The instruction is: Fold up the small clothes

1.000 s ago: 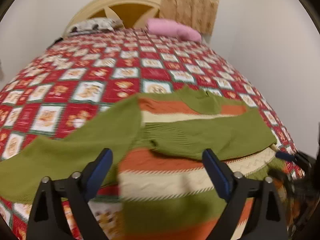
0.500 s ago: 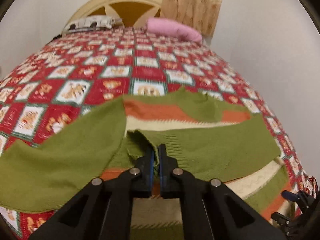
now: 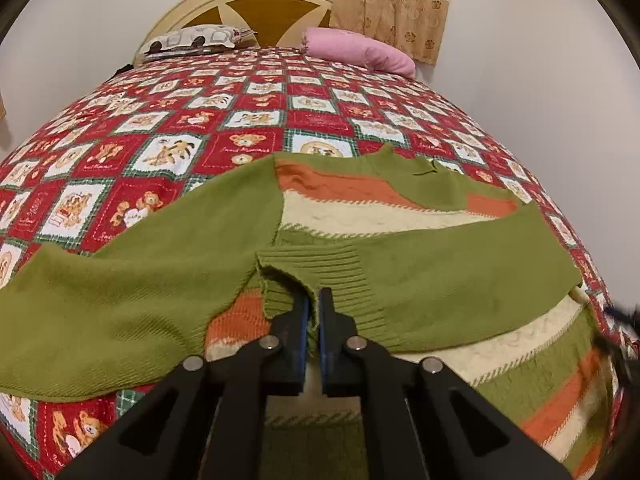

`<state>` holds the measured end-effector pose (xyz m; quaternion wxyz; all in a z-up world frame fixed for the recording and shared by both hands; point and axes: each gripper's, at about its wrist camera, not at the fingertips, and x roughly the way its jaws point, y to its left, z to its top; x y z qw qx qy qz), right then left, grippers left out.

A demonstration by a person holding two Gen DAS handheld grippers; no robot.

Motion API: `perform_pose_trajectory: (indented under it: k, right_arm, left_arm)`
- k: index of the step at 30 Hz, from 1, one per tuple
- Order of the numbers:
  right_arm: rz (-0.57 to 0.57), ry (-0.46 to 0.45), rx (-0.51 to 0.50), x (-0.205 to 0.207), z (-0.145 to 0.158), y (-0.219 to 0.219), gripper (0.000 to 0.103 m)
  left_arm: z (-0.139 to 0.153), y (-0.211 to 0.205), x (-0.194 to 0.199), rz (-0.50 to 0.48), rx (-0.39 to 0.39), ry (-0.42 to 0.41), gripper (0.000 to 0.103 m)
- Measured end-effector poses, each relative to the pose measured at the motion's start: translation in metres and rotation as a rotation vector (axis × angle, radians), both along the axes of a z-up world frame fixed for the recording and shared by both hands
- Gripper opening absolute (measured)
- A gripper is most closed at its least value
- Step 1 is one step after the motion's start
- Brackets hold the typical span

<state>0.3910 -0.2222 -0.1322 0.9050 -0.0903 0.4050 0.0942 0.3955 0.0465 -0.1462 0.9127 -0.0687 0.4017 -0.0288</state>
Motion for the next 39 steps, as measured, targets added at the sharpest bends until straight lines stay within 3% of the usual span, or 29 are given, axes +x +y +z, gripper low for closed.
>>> perform_pose_trajectory:
  k: [2, 4, 5, 6, 7, 9, 10, 14, 22, 25, 28, 30, 33, 36, 37, 39]
  right_arm:
    - [-0.097, -0.023, -0.132, 0.035, -0.005, -0.001, 0.071]
    - [-0.161, 0.029, -0.196, 0.068, -0.020, -0.008, 0.071]
    - [-0.199, 0.045, -0.178, 0.081, -0.027, -0.018, 0.071]
    - [-0.236, 0.053, -0.148, 0.089, -0.030, -0.029, 0.071]
    - [-0.312, 0.080, -0.073, 0.097, -0.033, -0.051, 0.071]
    - [-0.376, 0.127, 0.107, 0.097, -0.038, -0.083, 0.071]
    - [-0.372, 0.131, 0.140, 0.095, -0.040, -0.089, 0.071]
    - [-0.334, 0.125, 0.071, 0.084, -0.038, -0.085, 0.071]
    - [-0.333, 0.131, 0.060, 0.070, -0.029, -0.091, 0.074]
    - [-0.363, 0.014, 0.016, 0.050, 0.001, -0.078, 0.074]
    - [-0.270, -0.087, 0.038, 0.038, 0.031, -0.047, 0.074]
    - [-0.165, -0.102, 0.117, 0.039, 0.038, -0.030, 0.074]
    - [-0.036, -0.003, 0.261, 0.063, 0.021, -0.015, 0.074]
    - [-0.092, 0.113, 0.267, 0.090, -0.018, -0.025, 0.074]
    - [-0.124, 0.131, 0.257, 0.093, -0.028, -0.033, 0.071]
    - [-0.136, 0.120, 0.314, 0.092, -0.035, -0.053, 0.052]
  left_arm:
    - [0.001, -0.004, 0.000, 0.011, 0.029, 0.003, 0.010]
    - [0.003, -0.006, -0.001, 0.008, 0.043, -0.002, 0.031]
    - [0.004, -0.007, -0.004, 0.012, 0.051, -0.011, 0.060]
    - [0.005, -0.006, -0.007, 0.026, 0.060, -0.027, 0.083]
    - [0.006, -0.005, -0.011, 0.032, 0.060, -0.053, 0.086]
    - [0.005, -0.007, -0.012, 0.008, 0.057, -0.056, 0.086]
    - [0.002, -0.008, -0.009, 0.000, 0.066, -0.041, 0.086]
    - [-0.010, -0.013, 0.003, 0.002, 0.098, 0.026, 0.087]
    - [-0.002, -0.003, -0.016, 0.009, 0.026, -0.014, 0.093]
    - [-0.005, -0.004, -0.015, 0.007, 0.024, -0.005, 0.094]
    - [-0.009, -0.014, -0.010, 0.013, 0.088, 0.014, 0.094]
    - [-0.010, -0.018, -0.010, 0.023, 0.130, 0.020, 0.095]
    - [-0.013, -0.018, -0.009, 0.039, 0.156, 0.035, 0.095]
    - [-0.014, -0.014, -0.009, 0.038, 0.142, 0.040, 0.096]
    - [-0.015, -0.014, -0.010, 0.035, 0.138, 0.039, 0.097]
    - [-0.015, -0.016, -0.010, 0.029, 0.141, 0.036, 0.098]
